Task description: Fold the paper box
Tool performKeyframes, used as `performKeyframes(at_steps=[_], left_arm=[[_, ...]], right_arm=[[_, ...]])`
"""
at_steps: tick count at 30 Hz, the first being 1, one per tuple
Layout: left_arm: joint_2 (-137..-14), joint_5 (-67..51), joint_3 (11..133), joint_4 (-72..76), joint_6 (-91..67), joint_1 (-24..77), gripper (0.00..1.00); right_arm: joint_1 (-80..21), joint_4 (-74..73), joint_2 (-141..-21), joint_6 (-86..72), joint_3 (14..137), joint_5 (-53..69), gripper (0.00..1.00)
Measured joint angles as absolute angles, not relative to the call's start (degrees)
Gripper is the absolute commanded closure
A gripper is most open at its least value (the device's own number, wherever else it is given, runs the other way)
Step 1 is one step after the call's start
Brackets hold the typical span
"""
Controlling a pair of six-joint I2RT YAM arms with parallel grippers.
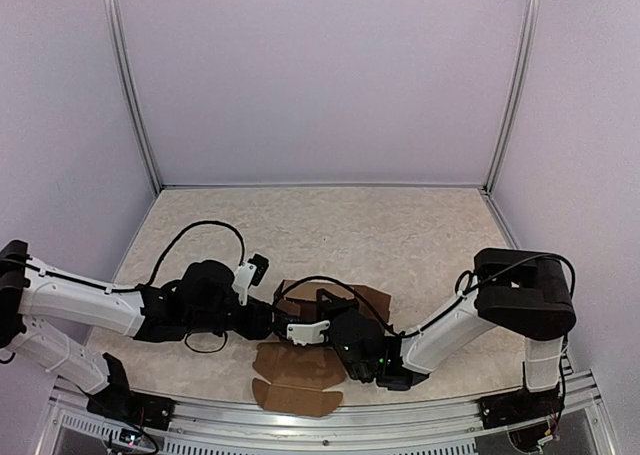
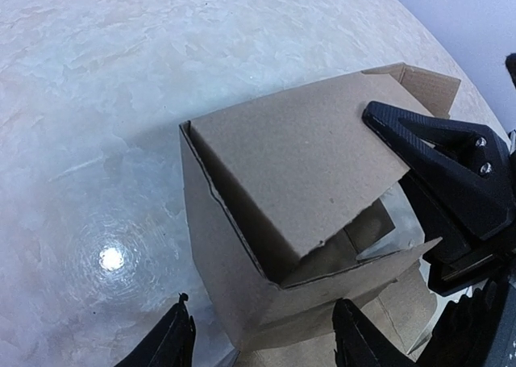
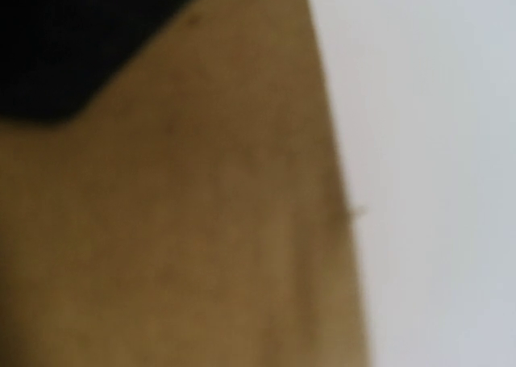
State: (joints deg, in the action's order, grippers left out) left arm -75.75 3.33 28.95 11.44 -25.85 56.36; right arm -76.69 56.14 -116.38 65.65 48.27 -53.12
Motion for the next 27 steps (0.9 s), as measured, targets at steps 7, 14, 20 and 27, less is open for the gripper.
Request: performKeyframes(at_steps=[7, 14, 20, 27], left_arm=[[-76.8, 3.7, 28.9, 12.0, -25.9, 57.2, 0.43], [-76.8, 5.3, 28.9, 11.8, -26.3, 58.0, 0.43], [-77.5, 6.5, 28.9, 11.7, -26.7, 58.8, 0.47], [-77.6, 8.0, 28.8, 12.5, -27.0, 59.7, 0.47]], right_arm=[[-77.2, 55.8, -116.9, 65.3, 49.5, -53.9, 1.0], [-77.6, 56.0, -117.7, 64.4, 49.8, -55.5, 1.0], [-78.2, 56.1, -118.2, 64.2, 49.8, -57.2, 1.0], [-78.3, 55.7, -118.2, 62.7, 49.6, -57.4, 1.0]])
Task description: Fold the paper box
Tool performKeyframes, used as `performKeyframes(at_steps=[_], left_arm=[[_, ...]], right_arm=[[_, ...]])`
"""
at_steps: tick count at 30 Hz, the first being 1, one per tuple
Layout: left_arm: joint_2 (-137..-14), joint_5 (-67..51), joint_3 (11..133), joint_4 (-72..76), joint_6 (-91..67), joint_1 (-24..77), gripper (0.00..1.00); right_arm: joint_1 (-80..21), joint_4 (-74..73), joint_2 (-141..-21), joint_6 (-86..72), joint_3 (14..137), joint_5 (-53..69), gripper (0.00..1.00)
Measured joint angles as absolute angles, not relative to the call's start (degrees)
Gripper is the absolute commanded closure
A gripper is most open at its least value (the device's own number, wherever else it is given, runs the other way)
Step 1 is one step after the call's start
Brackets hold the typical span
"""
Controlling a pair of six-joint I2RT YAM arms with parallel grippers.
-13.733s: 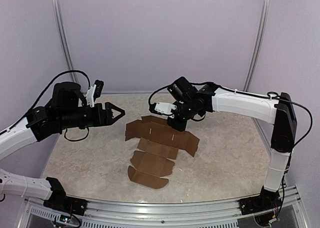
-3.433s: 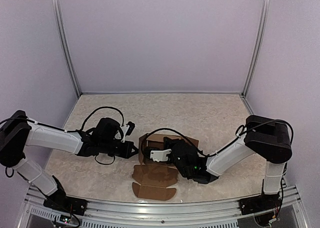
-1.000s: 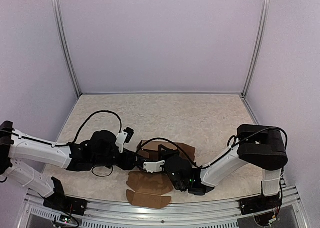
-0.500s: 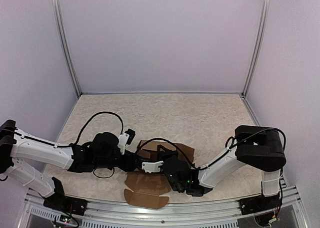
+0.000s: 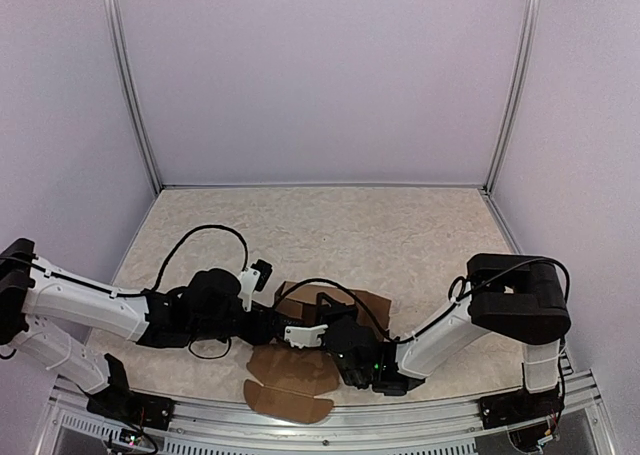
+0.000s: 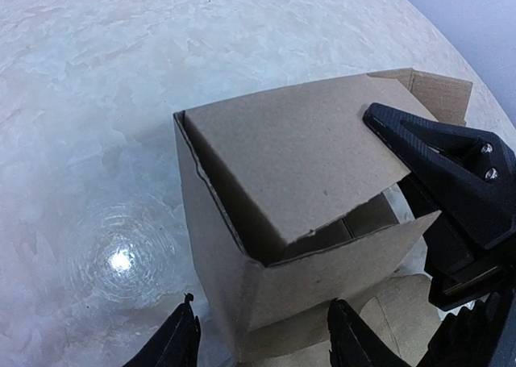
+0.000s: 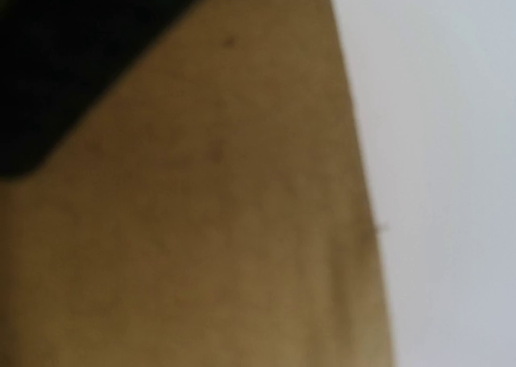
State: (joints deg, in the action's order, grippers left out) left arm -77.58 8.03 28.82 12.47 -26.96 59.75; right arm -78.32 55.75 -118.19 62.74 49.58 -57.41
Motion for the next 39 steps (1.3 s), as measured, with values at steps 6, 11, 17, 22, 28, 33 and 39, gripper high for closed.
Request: performKeyframes(at_steps=[6, 11, 17, 22, 28, 33, 39], left_arm=[[-77.5, 8.2, 26.8, 16.0, -27.0, 60.5, 0.44], [-77.5, 8.0, 25.2, 16.8, -26.9, 61.3, 0.43], [-76.1, 8.1, 24.3, 17.1, -26.9, 61.8, 0.43], [-74.8, 8.4, 24.1, 17.1, -26.9, 62.0, 0.42], [-73.0, 9.2, 24.1, 17.3, -26.6, 62.1, 0.42], [-72.7, 9.5, 24.1, 17.4, -26.4, 62.1, 0.43], [-71.7, 10.1, 24.1, 17.1, -25.4, 62.1, 0.43]], right_arm=[[-78.6, 55.5, -117.3, 60.3, 48.6, -56.1, 1.0], [-78.7, 53.8, -115.5, 57.4, 47.7, -54.5, 1.0], [-78.6, 52.8, -115.1, 56.3, 47.7, -53.6, 1.0], [-78.1, 48.1, -112.7, 54.5, 47.9, -51.8, 1.0], [-77.6, 38.8, -107.9, 49.7, 49.5, -48.1, 1.0], [-77.2, 31.2, -105.6, 46.0, 51.7, -45.1, 1.0], [-76.7, 22.3, -104.5, 42.9, 54.6, -42.1, 1.0]])
